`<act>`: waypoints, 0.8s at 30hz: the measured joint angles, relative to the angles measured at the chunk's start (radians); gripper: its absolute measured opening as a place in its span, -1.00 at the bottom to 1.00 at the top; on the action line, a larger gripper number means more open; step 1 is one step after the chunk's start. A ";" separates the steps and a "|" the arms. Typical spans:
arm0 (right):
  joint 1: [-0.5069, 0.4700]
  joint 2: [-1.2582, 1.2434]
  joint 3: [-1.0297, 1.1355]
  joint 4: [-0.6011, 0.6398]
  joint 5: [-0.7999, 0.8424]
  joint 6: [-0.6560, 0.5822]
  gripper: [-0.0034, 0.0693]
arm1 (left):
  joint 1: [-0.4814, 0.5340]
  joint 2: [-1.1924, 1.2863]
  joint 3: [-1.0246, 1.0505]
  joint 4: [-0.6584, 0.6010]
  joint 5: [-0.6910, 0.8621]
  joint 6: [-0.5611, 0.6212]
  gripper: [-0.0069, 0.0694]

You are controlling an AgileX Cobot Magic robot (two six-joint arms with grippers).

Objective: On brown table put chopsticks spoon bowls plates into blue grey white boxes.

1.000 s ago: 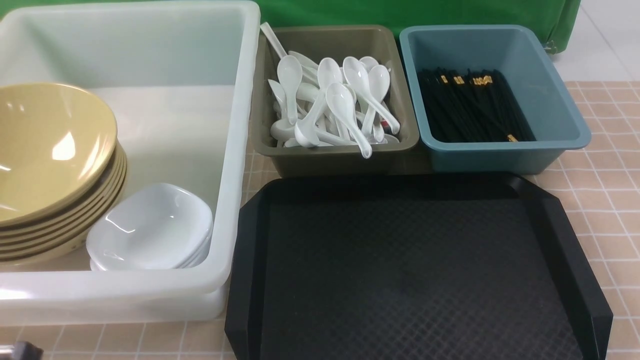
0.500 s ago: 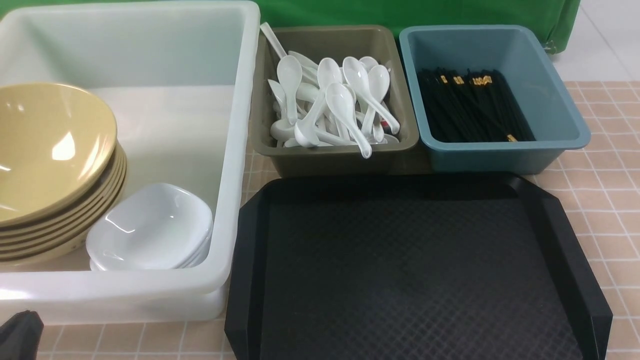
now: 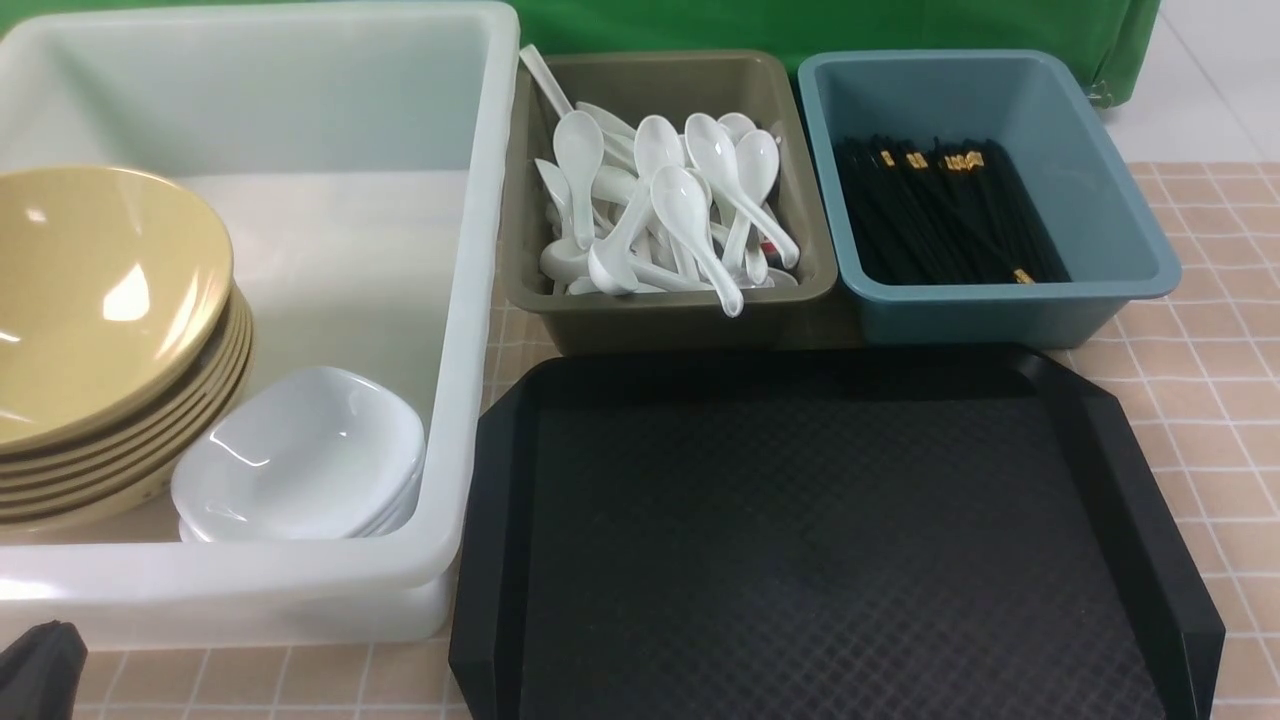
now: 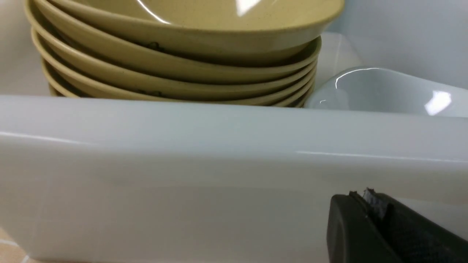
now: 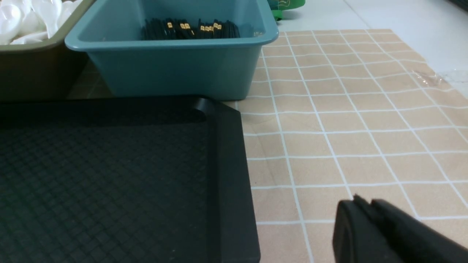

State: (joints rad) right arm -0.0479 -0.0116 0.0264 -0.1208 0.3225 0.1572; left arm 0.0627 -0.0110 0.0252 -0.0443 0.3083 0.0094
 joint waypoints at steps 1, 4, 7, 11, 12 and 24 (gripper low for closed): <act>0.000 0.000 0.000 0.000 0.000 0.000 -0.66 | 0.000 0.000 0.000 0.000 0.000 0.000 -0.81; 0.000 0.000 0.000 0.000 0.000 0.000 -0.65 | 0.000 0.000 0.000 0.000 0.000 0.000 -0.81; 0.000 0.000 -0.001 0.000 0.000 0.000 -0.63 | 0.000 0.000 0.000 0.000 0.000 0.000 -0.81; 0.000 0.000 -0.001 0.000 0.000 0.000 -0.62 | 0.000 0.000 0.000 0.000 0.000 0.000 -0.81; 0.000 0.000 -0.001 0.000 0.000 0.000 -0.62 | 0.000 0.000 0.000 0.000 0.000 0.000 -0.81; 0.000 0.000 -0.001 0.000 0.000 0.000 -0.59 | 0.000 0.000 0.000 0.000 0.000 -0.002 -0.81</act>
State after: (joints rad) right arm -0.0479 -0.0116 0.0255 -0.1208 0.3225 0.1572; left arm 0.0627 -0.0110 0.0252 -0.0443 0.3083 0.0074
